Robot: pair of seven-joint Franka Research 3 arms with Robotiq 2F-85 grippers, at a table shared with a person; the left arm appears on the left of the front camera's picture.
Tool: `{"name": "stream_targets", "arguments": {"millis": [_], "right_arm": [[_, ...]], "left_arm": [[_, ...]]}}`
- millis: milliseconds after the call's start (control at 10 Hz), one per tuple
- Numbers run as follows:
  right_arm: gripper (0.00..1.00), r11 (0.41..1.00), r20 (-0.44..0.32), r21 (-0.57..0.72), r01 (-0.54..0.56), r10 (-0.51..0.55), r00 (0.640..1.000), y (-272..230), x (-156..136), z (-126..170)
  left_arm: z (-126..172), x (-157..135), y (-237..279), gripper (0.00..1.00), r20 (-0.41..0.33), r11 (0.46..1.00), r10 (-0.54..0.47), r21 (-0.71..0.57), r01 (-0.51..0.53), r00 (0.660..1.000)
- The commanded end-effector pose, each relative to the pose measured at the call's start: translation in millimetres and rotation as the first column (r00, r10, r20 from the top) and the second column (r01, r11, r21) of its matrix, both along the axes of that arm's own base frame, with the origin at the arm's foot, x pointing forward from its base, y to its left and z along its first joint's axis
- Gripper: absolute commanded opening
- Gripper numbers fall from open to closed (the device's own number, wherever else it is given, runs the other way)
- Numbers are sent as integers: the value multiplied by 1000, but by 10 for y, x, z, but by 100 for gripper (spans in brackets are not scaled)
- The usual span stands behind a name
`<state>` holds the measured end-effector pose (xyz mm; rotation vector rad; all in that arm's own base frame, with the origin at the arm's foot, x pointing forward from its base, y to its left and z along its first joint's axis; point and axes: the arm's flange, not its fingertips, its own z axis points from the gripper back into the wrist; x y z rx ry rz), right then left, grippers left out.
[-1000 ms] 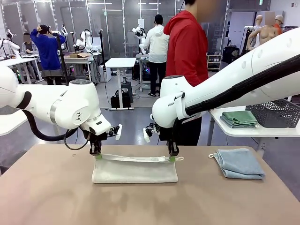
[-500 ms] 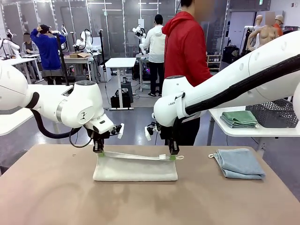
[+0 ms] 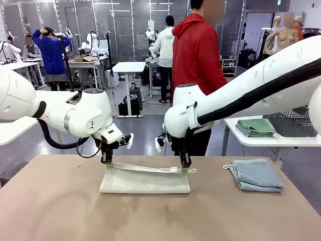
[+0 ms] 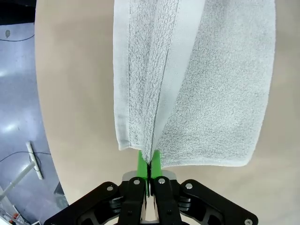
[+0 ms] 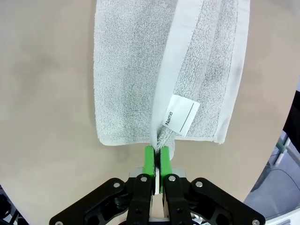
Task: Fold the towels and place them in the basket.
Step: When a person lays out a Towel with hook on the table, fold it in half twice.
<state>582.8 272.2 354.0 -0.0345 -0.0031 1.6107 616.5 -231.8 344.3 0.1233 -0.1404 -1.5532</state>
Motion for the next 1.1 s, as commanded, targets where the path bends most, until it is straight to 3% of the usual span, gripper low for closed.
{"name": "stream_targets", "arguments": {"millis": [0,700,800,900,1000], "right_arm": [[6,1000,36,5,23,-23,999,-41,100,-49],[6,1000,71,19,15,-16,997,-102,208,-199],[26,1000,92,27,0,-2,996,-122,240,-207],[26,999,104,31,-13,9,995,-135,252,-206],[46,999,118,35,-22,18,993,-150,261,-193]], "left_arm": [[-4,102,58,3,-9,999,-34,14,34,999],[-172,150,54,5,6,997,-75,18,75,997],[-165,153,48,23,34,996,-91,24,90,995],[-150,138,51,25,59,995,-95,32,93,994],[-119,127,57,42,88,994,-104,39,100,991]]}}
